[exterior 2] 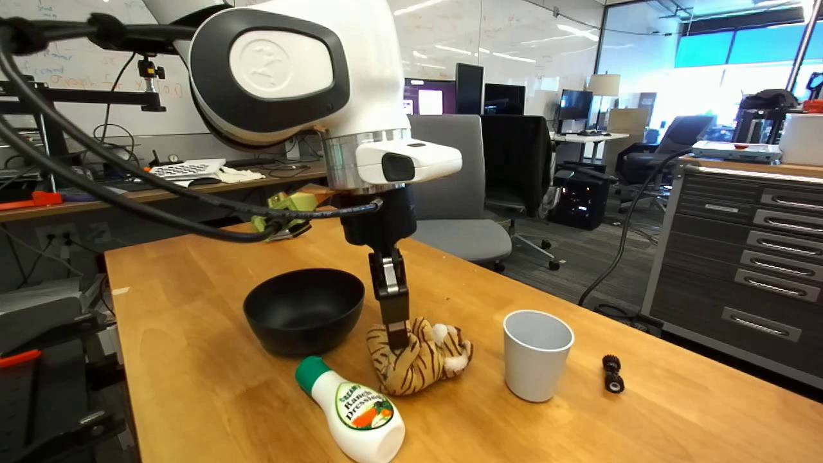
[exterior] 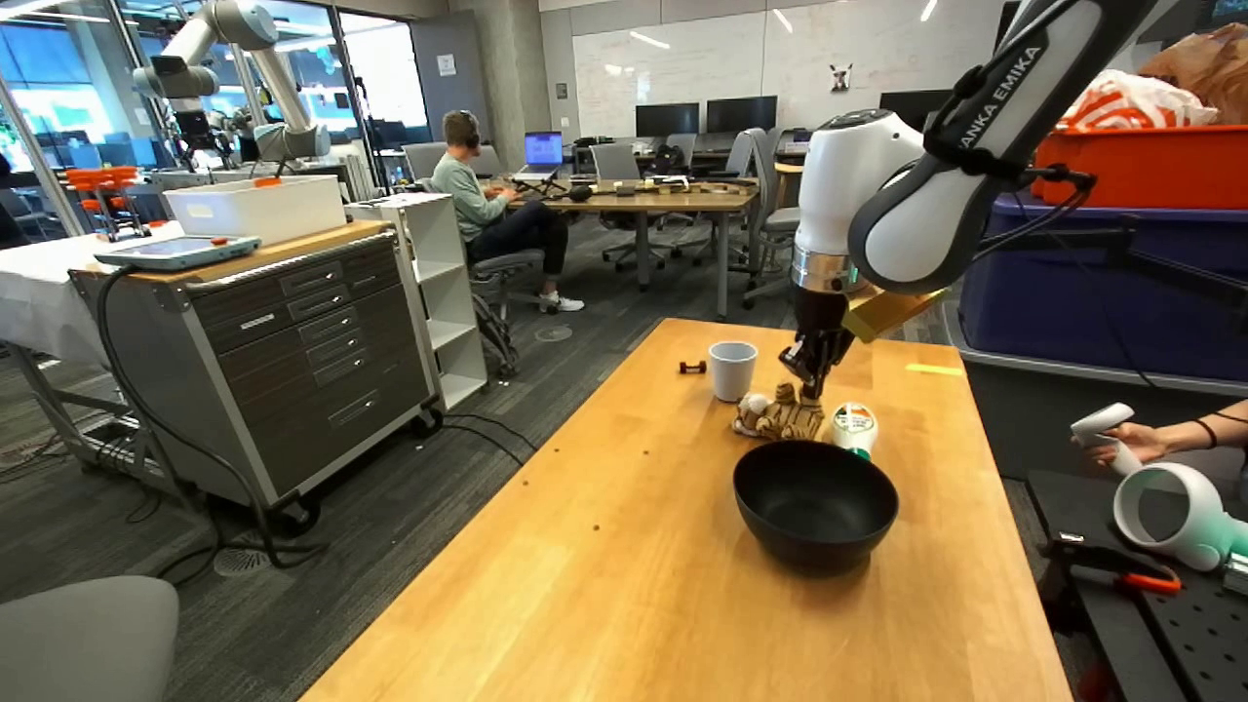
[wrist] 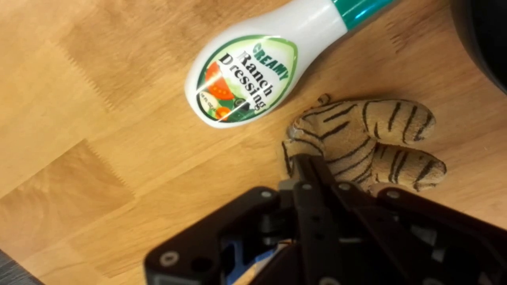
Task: Put the tiger plush toy in the black bowl
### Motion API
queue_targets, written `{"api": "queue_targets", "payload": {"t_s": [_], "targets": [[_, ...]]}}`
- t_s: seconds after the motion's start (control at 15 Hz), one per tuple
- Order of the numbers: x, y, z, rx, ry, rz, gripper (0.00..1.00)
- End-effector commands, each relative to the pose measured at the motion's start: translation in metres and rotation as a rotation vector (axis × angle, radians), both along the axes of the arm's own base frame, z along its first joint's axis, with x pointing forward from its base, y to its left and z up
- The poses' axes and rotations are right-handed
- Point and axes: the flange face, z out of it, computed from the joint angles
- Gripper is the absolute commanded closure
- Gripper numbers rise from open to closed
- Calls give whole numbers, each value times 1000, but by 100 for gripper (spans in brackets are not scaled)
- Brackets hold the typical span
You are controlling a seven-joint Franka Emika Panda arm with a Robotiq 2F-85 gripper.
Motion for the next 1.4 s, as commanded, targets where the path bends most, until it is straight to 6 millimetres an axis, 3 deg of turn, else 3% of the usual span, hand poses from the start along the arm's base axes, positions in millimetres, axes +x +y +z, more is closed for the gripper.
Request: {"api": "queue_targets", "payload": {"t_s": [0.0, 0.33, 0.8, 1.07, 1.33], "targets": [[5, 2, 11, 8, -3, 14, 99], [10, 15, 41, -5, -70, 47, 99], [20, 50, 120, -15, -265, 108, 99], [-1, 96, 152, 68, -294, 196, 99], [-33, 131, 160, 138, -249, 304, 99]]}}
